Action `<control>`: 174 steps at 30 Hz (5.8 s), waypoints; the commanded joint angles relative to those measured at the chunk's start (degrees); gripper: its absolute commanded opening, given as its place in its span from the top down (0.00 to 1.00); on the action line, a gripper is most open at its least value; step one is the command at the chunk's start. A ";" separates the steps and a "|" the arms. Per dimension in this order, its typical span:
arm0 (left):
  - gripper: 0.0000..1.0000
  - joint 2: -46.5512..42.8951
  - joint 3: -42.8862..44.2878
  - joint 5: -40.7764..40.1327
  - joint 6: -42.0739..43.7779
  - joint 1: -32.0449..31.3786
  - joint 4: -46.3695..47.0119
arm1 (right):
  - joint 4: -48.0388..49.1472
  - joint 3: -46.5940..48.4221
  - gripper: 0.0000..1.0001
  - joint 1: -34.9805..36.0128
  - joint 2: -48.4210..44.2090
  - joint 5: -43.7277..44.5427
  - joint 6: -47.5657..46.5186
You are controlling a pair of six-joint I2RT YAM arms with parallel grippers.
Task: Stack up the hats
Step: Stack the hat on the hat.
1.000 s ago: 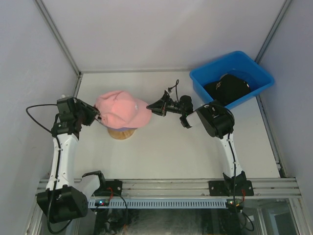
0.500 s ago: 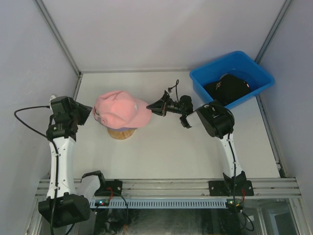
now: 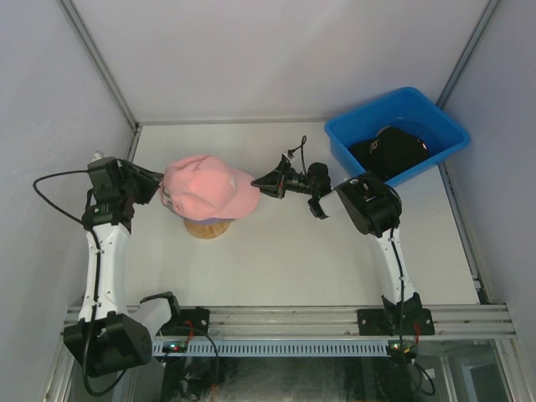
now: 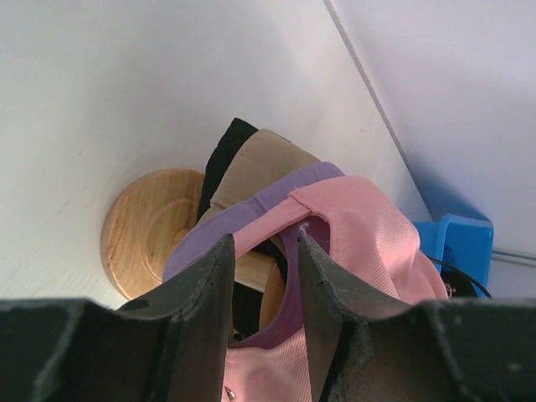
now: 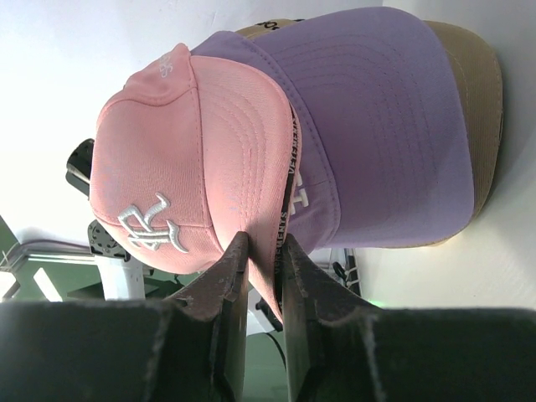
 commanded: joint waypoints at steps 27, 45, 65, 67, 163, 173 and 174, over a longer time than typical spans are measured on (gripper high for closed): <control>0.71 7.83 -1.09 3.69 4.28 0.48 -1.41 | -15.09 2.74 1.00 0.71 1.48 -1.50 -10.35; 0.73 10.54 -1.90 4.05 5.80 0.39 -3.11 | -31.33 5.72 1.00 2.18 2.27 0.25 -23.16; 0.75 10.97 -3.86 3.53 6.50 0.40 -3.73 | -47.17 10.00 1.00 4.91 3.83 5.37 -31.28; 0.75 10.91 -4.03 3.53 6.60 0.43 -3.81 | -47.99 10.44 1.00 5.14 3.86 5.78 -31.55; 0.96 -26.49 -15.72 -7.12 -13.96 -9.40 -7.32 | -95.72 69.69 0.61 3.17 1.92 9.89 -54.32; 1.00 -25.81 -20.87 -11.56 -16.84 -20.60 -5.93 | -88.02 71.67 0.59 6.87 10.10 5.29 -48.85; 1.00 -25.22 -21.20 -12.00 -17.08 -21.40 -5.70 | -87.64 71.58 0.59 7.13 10.61 4.80 -48.45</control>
